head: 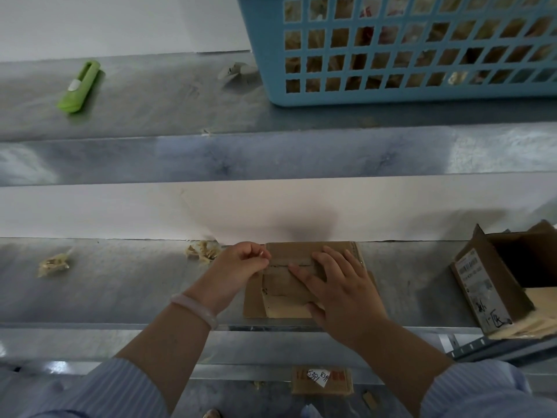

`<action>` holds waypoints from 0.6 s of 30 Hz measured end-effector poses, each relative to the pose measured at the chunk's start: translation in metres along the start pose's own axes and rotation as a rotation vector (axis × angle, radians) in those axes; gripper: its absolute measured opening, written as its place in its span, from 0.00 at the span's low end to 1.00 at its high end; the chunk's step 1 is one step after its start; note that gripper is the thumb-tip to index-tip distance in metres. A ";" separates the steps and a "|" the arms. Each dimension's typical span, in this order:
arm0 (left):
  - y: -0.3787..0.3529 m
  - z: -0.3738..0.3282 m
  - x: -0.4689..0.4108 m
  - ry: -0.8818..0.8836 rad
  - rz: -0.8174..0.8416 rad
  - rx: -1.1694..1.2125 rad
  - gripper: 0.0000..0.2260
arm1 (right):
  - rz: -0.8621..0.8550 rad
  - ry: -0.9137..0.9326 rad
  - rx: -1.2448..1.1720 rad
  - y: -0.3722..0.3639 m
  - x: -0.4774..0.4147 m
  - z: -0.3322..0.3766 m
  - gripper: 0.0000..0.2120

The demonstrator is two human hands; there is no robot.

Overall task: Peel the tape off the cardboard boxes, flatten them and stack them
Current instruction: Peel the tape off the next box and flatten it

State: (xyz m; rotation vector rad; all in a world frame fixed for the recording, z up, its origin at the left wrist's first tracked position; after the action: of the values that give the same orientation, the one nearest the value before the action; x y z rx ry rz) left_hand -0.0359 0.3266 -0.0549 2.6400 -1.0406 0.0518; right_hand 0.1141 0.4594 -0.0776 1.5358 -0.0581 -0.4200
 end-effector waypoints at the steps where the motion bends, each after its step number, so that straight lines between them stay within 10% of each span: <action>1: 0.001 0.001 0.000 -0.035 -0.002 -0.030 0.05 | -0.006 0.002 0.001 0.000 0.000 0.000 0.35; 18: -0.025 -0.017 0.004 -0.669 -0.154 -0.819 0.13 | -0.007 0.008 0.015 0.000 0.000 0.000 0.36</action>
State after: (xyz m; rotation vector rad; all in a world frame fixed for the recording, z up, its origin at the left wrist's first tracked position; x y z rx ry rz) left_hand -0.0144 0.3464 -0.0451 1.9578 -0.7669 -1.1013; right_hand 0.1139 0.4598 -0.0770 1.5528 -0.0503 -0.4201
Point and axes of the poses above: each hand's wrist, its own x-axis away from the middle knuckle, its own y-axis out of the back of the hand, z = x × y, the point moved 5 cm from there along -x, towards the middle knuckle, and after that the axes turned 8 degrees about -y, right-handed, at the moved point
